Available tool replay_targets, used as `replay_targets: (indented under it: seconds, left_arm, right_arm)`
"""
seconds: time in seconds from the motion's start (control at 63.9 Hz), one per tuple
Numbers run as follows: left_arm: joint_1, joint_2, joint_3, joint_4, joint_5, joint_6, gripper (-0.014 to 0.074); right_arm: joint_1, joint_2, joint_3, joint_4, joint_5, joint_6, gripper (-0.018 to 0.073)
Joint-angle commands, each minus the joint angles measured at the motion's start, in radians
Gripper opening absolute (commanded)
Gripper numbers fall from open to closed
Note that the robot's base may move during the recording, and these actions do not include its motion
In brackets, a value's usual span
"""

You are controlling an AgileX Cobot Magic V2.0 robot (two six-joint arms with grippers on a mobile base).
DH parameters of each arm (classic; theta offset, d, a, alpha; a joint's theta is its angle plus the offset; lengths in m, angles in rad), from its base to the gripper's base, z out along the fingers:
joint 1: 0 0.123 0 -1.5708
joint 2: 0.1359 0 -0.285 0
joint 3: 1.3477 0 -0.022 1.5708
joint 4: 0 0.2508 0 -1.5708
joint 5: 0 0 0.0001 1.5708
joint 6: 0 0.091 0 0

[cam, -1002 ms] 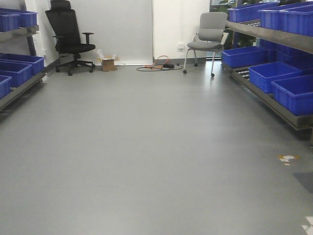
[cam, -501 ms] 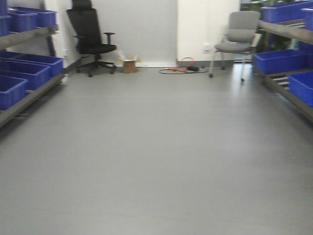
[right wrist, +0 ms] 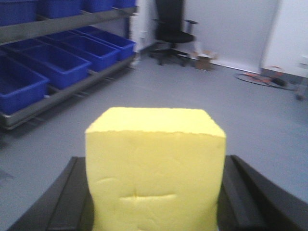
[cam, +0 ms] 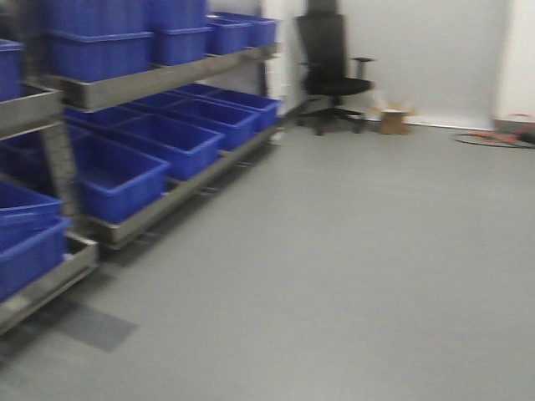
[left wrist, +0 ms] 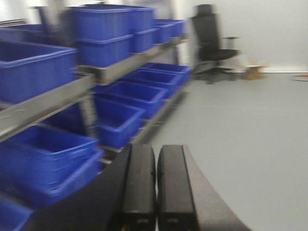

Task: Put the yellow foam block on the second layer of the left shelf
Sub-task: 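Turn toward the shelf of blue bins, cube still held, then approach the shelf and bring the right gripper over a blue bin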

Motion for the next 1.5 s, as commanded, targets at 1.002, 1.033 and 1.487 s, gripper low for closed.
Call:
replay_targets:
  seconds: [1.002,1.033,1.487]
  left_arm:
    - [-0.002,-0.018,0.023,-0.006,-0.082,-0.005,0.0136]
    - [-0.002,-0.018,0.023,-0.006,-0.082,-0.005,0.0136]
    - [-0.002,-0.018,0.023,-0.006,-0.082,-0.005,0.0136]
  right_arm:
    - [-0.007,0.009,-0.027,-0.013,-0.091,-0.005,0.0467]
    - [-0.007,0.009,-0.027,-0.013,-0.091,-0.005,0.0467]
    - [-0.007,0.009,-0.027,-0.013,-0.091,-0.005,0.0467]
